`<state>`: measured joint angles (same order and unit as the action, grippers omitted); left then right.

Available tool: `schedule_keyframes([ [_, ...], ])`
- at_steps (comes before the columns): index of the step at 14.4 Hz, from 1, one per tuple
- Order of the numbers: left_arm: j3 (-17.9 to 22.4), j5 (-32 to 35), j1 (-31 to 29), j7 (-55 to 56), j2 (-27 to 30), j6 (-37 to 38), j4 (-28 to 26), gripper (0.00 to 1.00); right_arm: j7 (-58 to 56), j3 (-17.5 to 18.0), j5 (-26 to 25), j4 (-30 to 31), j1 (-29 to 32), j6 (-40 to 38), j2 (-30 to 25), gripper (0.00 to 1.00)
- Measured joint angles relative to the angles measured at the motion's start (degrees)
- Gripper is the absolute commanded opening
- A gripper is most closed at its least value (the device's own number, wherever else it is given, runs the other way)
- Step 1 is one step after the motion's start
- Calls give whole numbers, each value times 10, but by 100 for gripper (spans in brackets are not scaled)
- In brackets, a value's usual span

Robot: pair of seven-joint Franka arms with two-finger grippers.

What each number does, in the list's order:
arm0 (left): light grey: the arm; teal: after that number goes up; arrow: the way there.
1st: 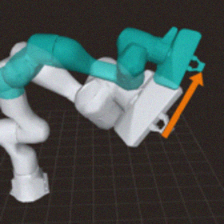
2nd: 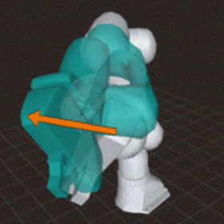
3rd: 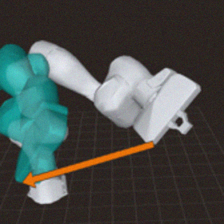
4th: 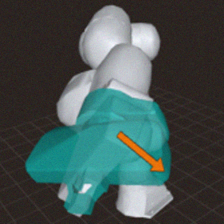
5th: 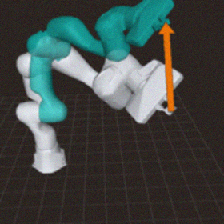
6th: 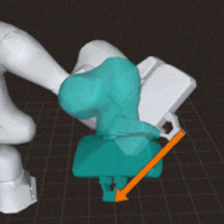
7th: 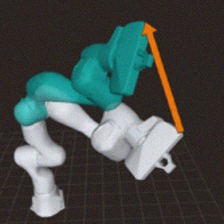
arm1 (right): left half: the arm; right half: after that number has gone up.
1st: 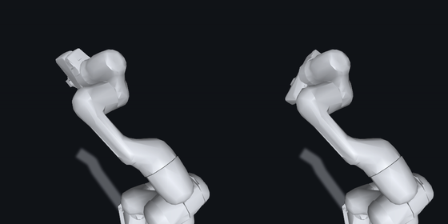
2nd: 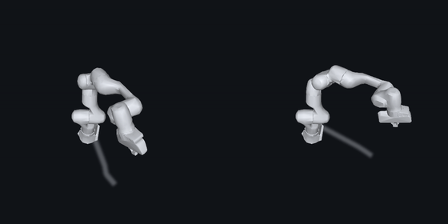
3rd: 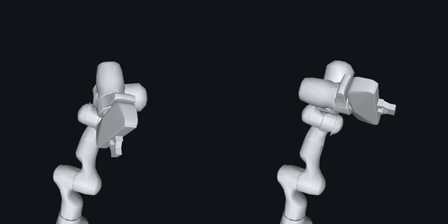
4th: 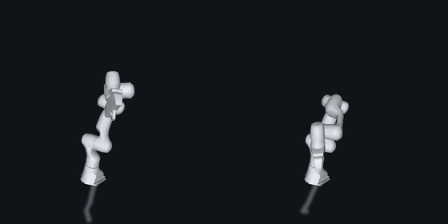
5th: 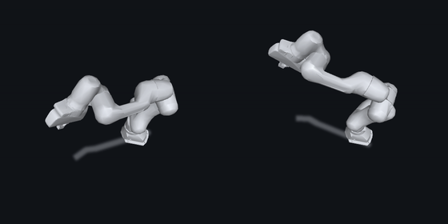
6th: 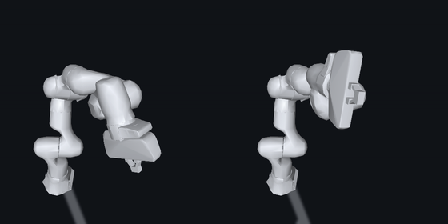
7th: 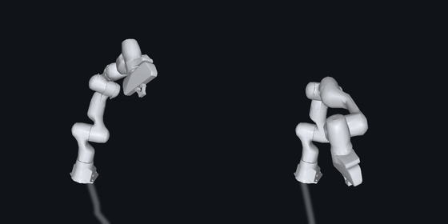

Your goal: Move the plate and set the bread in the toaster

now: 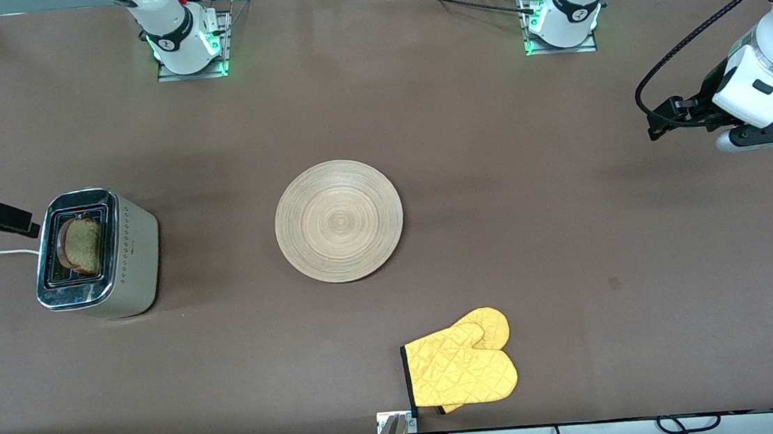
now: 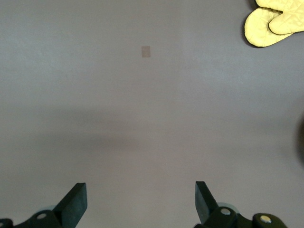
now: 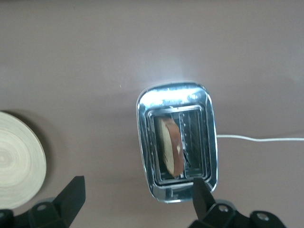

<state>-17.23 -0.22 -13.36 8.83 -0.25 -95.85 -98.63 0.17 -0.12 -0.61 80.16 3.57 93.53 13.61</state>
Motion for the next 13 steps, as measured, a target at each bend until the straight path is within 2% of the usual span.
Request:
schedule_keyframes([
  [4, 0, 0, 0, 0, 0, -7, 0, 100, -11, 0, -3, 122, 0, 44, -76, 100],
  [6, 0, 0, 0, 0, 0, -16, 0, 100, -25, 1, -3, 163, 0, 48, -105, 100],
  [13, 0, 0, 0, 0, 0, -19, 0, 100, -27, 1, -3, 181, 1, 44, -137, 100],
])
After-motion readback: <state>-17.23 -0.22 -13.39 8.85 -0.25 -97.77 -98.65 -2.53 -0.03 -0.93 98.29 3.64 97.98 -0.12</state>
